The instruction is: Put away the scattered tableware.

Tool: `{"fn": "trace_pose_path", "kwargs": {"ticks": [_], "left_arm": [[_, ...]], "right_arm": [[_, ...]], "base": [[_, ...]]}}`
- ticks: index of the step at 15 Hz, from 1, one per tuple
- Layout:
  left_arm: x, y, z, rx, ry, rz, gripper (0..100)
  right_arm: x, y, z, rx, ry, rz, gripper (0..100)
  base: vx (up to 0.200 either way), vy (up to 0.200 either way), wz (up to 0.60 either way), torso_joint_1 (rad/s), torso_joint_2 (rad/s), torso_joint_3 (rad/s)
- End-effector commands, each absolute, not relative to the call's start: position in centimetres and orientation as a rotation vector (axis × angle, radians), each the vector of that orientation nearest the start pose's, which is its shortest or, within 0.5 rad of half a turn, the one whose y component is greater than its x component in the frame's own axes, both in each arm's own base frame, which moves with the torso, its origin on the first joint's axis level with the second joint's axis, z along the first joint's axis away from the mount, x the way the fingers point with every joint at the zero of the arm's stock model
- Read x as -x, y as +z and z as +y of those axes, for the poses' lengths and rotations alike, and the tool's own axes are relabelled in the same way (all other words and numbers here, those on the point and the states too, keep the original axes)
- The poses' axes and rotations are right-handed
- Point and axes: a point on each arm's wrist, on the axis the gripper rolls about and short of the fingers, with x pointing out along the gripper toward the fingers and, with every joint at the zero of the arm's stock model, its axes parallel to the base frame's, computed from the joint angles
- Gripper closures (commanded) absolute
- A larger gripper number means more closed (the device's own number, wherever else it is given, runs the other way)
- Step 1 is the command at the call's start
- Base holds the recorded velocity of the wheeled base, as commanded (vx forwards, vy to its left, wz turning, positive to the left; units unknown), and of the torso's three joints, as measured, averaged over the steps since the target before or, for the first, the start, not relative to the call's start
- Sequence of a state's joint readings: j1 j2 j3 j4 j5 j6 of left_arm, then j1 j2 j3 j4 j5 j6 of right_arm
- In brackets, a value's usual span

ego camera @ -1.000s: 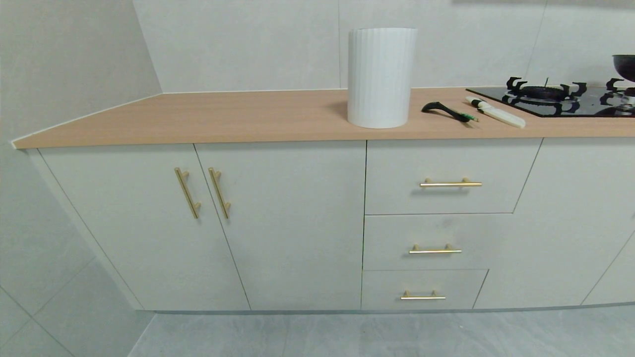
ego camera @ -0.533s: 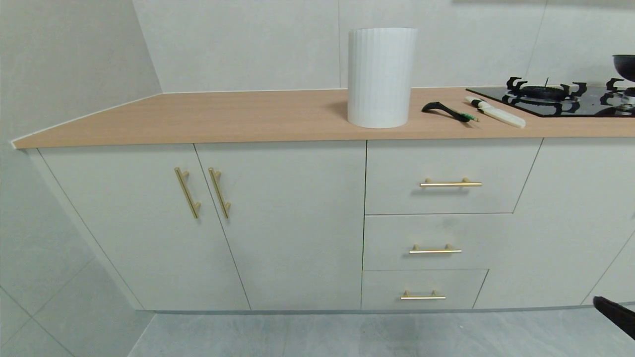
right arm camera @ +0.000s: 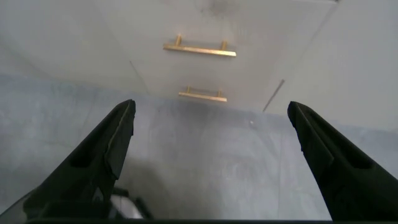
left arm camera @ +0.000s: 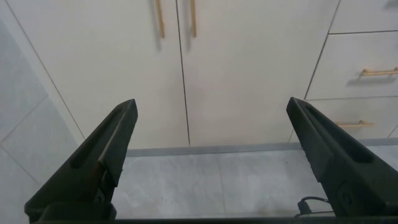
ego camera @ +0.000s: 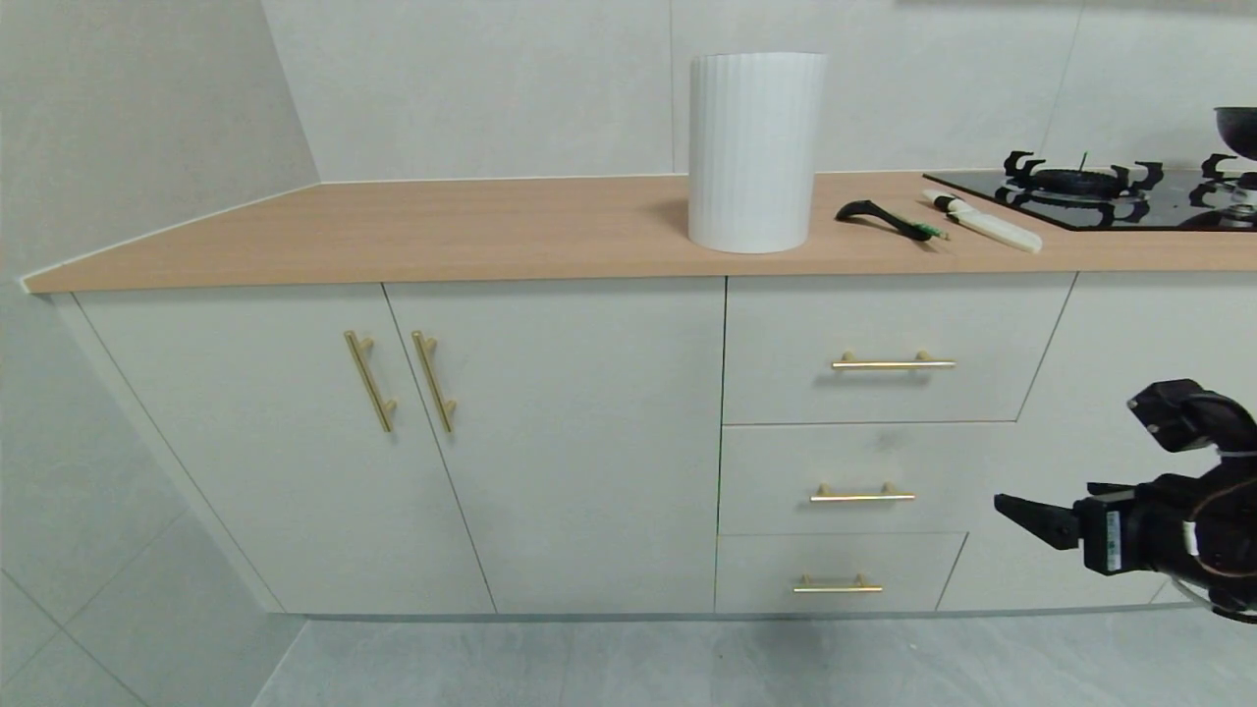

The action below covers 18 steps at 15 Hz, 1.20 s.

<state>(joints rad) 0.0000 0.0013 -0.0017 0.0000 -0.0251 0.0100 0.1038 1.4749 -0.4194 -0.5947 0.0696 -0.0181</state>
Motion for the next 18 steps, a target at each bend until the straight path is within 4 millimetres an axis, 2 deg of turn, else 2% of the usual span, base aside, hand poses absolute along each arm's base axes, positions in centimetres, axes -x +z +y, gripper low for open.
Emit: {"fn": "trace_pose_path", "kwargs": {"ticks": [1, 4, 6, 8, 9, 18], "left_arm": [[2.3, 7.6, -0.1, -0.011, -0.025, 0.0, 0], [2.3, 7.6, -0.1, -0.011, -0.025, 0.001, 0], [2.3, 7.6, -0.1, -0.011, -0.025, 0.0, 0], [2.3, 7.6, -0.1, -0.011, -0.025, 0.0, 0], [2.3, 7.6, -0.1, -0.011, -0.025, 0.0, 0], [2.3, 7.6, -0.1, -0.011, -0.025, 0.0, 0]], "right_arm": [[-24.8, 10.7, 3.1, 0.031, 0.184, 0.55, 0], [-27.3, 10.0, 3.7, 0.035, 0.196, 0.56, 0], [-28.2, 9.6, 4.1, 0.038, 0.205, 0.568, 0], [-29.9, 8.3, 4.5, 0.04, 0.212, 0.597, 0], [-30.3, 7.9, 4.6, 0.04, 0.212, 0.606, 0], [-32.3, 3.4, 5.1, 0.058, 0.187, 0.725, 0]], "base": [[0.0, 0.0, 0.0, 0.0, 0.0, 0.0], [0.0, 0.0, 0.0, 0.0, 0.0, 0.0], [0.2, 0.0, 0.0, 0.007, 0.0, 0.0], [0.2, 0.0, 0.0, -0.005, 0.0, 0.0], [0.2, 0.0, 0.0, 0.007, 0.0, -0.002], [0.0, 0.0, 0.0, 0.0, 0.0, 0.0]]}}
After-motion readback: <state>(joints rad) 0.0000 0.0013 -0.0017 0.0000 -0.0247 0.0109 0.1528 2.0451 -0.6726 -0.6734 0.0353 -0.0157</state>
